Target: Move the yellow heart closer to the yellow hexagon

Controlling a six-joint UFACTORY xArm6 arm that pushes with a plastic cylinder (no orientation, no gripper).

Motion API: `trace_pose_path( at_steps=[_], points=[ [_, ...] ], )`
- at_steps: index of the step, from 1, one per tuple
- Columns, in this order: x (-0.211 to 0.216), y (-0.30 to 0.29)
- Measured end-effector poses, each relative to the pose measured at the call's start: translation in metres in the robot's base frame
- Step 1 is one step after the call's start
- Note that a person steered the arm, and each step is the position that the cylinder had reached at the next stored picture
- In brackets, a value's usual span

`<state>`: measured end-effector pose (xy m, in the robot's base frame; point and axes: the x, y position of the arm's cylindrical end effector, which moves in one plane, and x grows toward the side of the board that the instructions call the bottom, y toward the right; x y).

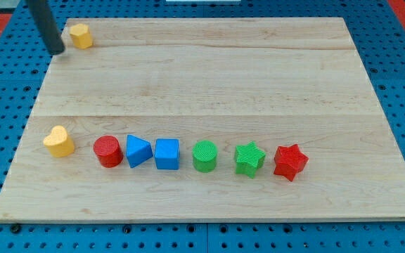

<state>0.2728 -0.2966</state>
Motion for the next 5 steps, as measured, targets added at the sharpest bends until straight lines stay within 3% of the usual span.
trace_pose_path(
  at_steps=[1,3,5],
  points=[
    [-0.035,-0.004],
    [-0.028,0.041],
    [0.053,0.016]
  ],
)
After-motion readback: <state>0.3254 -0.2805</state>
